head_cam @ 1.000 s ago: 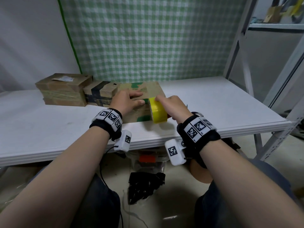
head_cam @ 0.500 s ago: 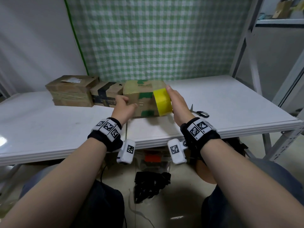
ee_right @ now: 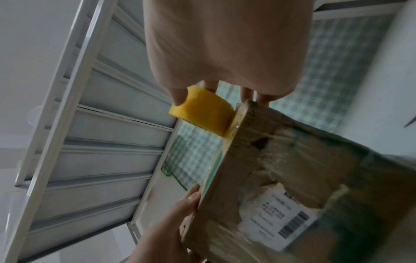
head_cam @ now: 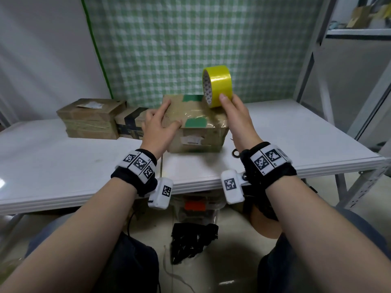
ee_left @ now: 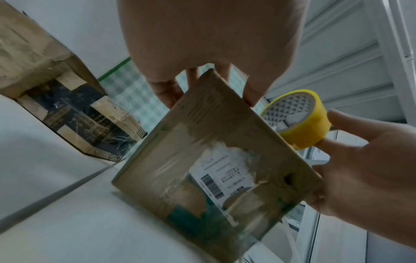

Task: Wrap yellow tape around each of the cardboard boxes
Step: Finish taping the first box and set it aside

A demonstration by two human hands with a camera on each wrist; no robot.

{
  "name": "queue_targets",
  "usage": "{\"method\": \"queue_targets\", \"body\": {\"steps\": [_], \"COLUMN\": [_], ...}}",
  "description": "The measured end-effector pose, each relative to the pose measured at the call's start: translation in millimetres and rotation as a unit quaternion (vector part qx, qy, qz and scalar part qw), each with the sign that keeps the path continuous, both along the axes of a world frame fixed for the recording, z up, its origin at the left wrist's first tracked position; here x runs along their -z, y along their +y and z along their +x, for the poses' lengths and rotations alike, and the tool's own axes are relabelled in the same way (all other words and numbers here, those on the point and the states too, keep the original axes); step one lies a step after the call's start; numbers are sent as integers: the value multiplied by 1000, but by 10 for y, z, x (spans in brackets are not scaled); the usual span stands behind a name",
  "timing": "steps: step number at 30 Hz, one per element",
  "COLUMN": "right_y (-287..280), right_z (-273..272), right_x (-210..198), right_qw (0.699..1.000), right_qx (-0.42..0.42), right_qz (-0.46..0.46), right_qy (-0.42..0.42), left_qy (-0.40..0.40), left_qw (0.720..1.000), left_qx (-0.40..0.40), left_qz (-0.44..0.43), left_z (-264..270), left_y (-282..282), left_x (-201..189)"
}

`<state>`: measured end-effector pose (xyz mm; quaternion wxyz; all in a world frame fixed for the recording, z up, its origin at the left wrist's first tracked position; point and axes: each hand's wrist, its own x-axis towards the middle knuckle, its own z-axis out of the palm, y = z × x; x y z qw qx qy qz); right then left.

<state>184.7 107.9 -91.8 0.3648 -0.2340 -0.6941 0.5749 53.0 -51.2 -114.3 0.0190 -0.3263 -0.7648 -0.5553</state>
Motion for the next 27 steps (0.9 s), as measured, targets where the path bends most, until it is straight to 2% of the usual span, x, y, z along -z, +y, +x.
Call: {"method": "queue_targets", "body": {"steps": [7, 10, 12, 15, 21, 27], "right_y": [69, 103, 144, 249, 219, 91], "right_z": [-8, -64, -129, -221, -219, -150], "right_x": [-183, -223, -212, -160, -292, -326], "right_qw": [999, 997, 993, 989, 984, 995], "right_qx": [-7, -20, -18, -7, 3, 24], "right_qz": [51, 74, 105, 132, 167, 81], "right_qy": [0, -10, -42, -67, -63, 47], "left_qy": [18, 82, 141, 174, 147, 104], "left_qw": [1000, 996, 986, 978, 984, 991], "left_qx": [-2, -1, -5, -27, -24, -3], "left_qz": [-16, -38, -85, -109, -103, -89], "left_z": [93, 100, 94, 32, -119, -169], "left_y": [-29, -34, -6, 76, 214, 255], "left_x": [-118, -153, -146, -130, -121, -166]}}
